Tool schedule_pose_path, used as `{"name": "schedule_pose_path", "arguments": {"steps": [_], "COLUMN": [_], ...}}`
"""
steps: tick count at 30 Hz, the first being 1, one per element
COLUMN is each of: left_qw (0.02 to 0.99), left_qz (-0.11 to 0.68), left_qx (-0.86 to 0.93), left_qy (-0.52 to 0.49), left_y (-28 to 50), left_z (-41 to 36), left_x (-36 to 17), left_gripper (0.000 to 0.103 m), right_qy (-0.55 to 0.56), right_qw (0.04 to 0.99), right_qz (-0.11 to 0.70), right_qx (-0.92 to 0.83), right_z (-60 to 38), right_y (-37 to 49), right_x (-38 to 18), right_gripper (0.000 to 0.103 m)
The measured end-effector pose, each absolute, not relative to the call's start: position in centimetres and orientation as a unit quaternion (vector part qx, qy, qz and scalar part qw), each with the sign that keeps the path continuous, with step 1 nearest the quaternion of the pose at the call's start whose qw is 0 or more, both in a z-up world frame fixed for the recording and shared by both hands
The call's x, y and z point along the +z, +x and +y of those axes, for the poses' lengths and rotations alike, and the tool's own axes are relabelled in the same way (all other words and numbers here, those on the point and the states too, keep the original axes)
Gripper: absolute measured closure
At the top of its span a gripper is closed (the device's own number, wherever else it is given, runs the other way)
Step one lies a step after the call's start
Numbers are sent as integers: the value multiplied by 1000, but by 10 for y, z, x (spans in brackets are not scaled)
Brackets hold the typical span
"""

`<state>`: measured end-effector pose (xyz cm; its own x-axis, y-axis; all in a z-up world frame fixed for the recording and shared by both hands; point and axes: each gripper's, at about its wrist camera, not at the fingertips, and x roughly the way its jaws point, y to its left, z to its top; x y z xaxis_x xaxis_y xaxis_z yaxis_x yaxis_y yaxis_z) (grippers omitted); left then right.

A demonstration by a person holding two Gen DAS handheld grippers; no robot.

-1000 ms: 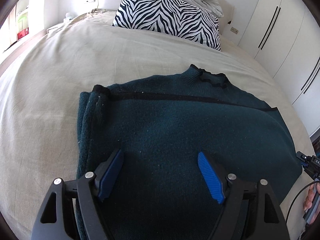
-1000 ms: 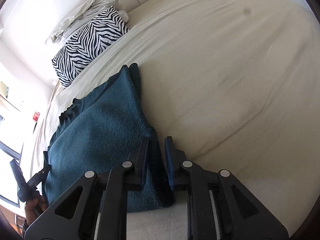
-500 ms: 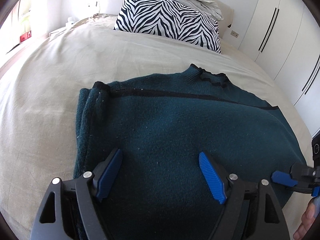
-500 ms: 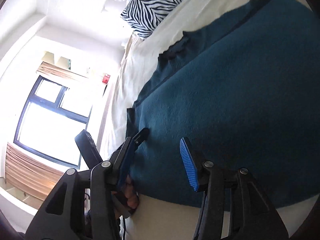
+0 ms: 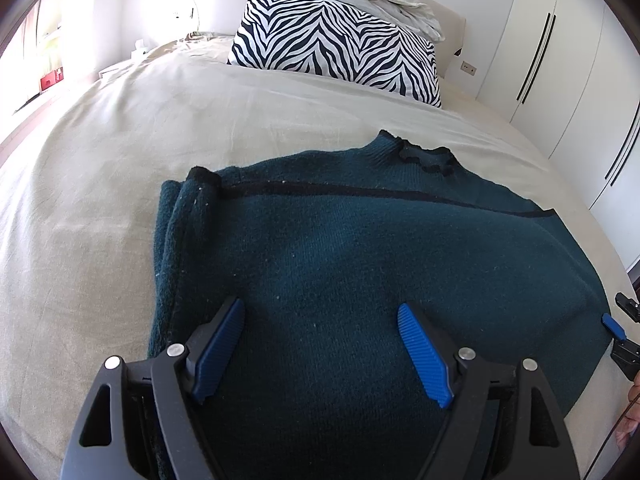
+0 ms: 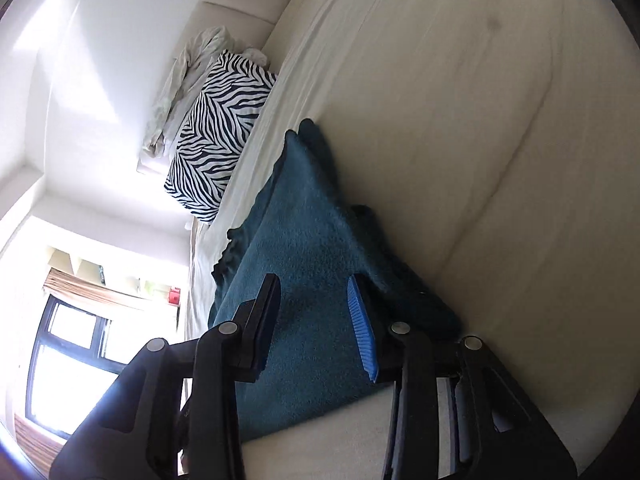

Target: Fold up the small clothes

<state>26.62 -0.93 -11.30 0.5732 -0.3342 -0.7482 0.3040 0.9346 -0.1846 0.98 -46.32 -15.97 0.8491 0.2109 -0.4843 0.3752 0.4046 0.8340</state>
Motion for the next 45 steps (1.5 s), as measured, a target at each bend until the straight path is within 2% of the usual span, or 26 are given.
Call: {"name": "schedule_pose_path", "arguments": {"steps": [4, 7, 12, 14, 15, 19, 21, 25, 26, 28, 30, 31, 37, 45], "left_qw": [880, 871, 841, 843, 841, 838, 831, 838, 840, 844, 852, 853, 802, 737], "left_qz": [435, 431, 467, 461, 463, 461, 466, 457, 456, 445, 438, 434, 467, 508], "left_qx": [-186, -229, -266, -269, -270, -275, -274, -247, -235, -218, -182, -175, -211, -253], "left_qy": [-44, -65, -59, -70, -76, -101, -133, -166, -177, -205, -221, -232, -308, -367], "left_y": [243, 209, 186, 186, 186, 187, 189, 182, 180, 173, 171, 173, 208, 244], "left_z": [-9, -19, -44, -37, -32, -1, 22, 69, 82, 108, 131, 138, 142, 121], "left_x": [-92, -76, -103, -110, -109, -108, -110, -105, -104, -99, -94, -93, -113, -126], "left_gripper": [31, 32, 33, 39, 43, 46, 57, 57, 52, 49, 26, 25, 25, 25], "right_qy": [525, 529, 528, 512, 510, 534, 548, 549, 548, 542, 524, 513, 464, 428], "right_qw": [802, 789, 757, 754, 757, 768, 770, 781, 784, 791, 804, 810, 822, 778], "right_qz": [283, 301, 363, 391, 387, 344, 321, 296, 291, 280, 278, 281, 323, 421], "right_qx": [16, 85, 130, 126, 126, 86, 59, -6, -20, -38, -45, -44, 65, 185], "right_z": [-426, -387, -337, -331, -334, -379, -406, -452, -461, -473, -469, -467, -400, -303], "right_y": [24, 51, 86, 88, 85, 61, 45, 10, 1, -14, -18, -19, 46, 154], "right_x": [-142, -142, -167, -179, -182, -187, -187, -180, -177, -166, -153, -146, -113, -113], "right_gripper": [67, 67, 66, 67, 67, 67, 67, 67, 67, 65, 54, 46, 45, 45]}}
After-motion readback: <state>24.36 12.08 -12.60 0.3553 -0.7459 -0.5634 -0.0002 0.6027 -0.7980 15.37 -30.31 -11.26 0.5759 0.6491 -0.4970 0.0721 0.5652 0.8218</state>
